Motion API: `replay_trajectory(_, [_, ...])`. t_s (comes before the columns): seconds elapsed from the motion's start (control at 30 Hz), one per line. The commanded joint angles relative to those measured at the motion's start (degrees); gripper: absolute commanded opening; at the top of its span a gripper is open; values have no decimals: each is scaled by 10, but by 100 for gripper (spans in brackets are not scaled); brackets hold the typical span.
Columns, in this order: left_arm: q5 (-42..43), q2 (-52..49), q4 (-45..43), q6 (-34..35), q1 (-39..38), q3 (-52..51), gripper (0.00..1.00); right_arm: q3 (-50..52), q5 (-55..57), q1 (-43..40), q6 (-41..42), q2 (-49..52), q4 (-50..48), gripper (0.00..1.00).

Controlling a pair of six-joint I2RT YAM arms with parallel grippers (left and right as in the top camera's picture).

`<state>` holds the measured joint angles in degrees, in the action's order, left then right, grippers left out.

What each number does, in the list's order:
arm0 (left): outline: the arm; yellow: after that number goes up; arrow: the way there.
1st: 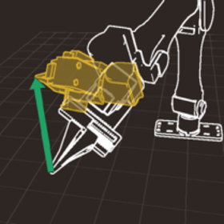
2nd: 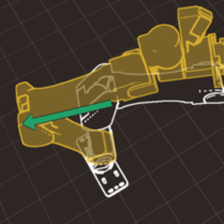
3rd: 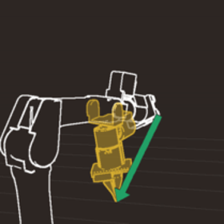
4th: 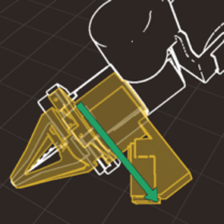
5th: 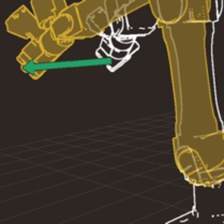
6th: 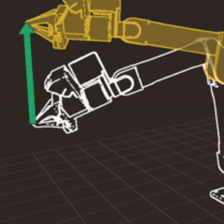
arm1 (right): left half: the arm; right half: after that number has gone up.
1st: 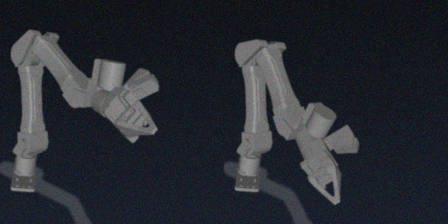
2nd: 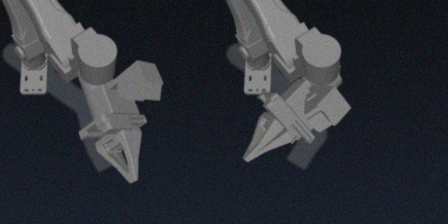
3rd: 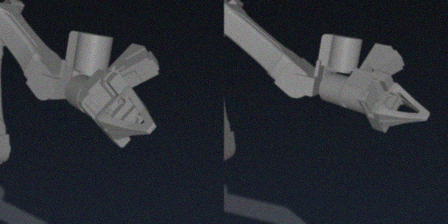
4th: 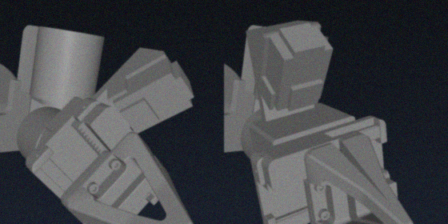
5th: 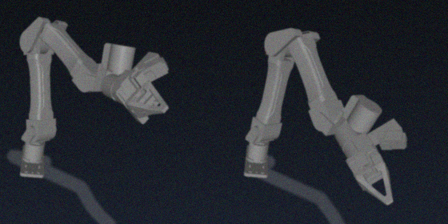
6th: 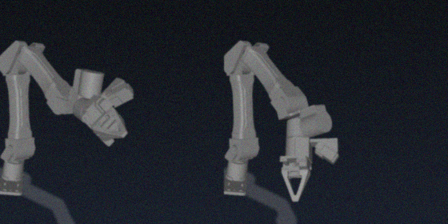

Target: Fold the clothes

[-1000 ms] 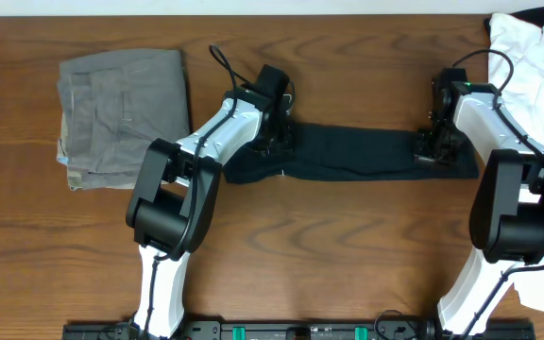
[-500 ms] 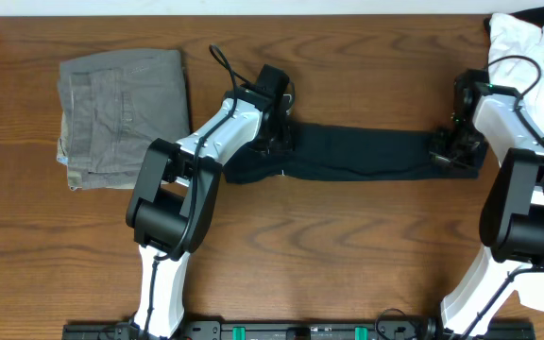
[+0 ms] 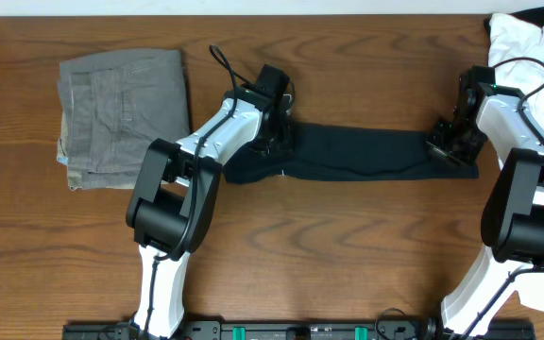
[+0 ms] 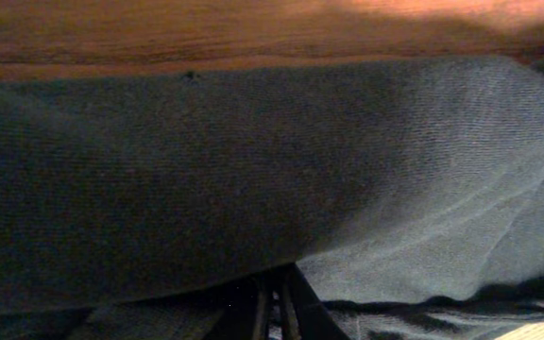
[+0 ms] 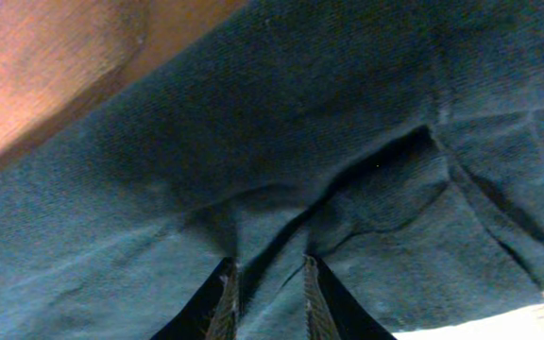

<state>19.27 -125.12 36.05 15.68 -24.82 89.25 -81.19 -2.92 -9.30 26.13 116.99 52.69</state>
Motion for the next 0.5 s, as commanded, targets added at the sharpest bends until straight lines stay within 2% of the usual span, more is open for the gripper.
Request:
replay_trajectory(0.0, [-40, -22, -1, 3, 3, -10, 9, -1, -8, -2, 20, 3, -3, 24])
replay_trajectory(0.4, [-40, -22, -1, 2, 3, -10, 8, 9, 17, -2, 26, 3, -2, 23])
replay_trajectory(0.47, [-40, -22, -1, 2, 3, -10, 8, 11, 23, -2, 26, 3, -2, 20])
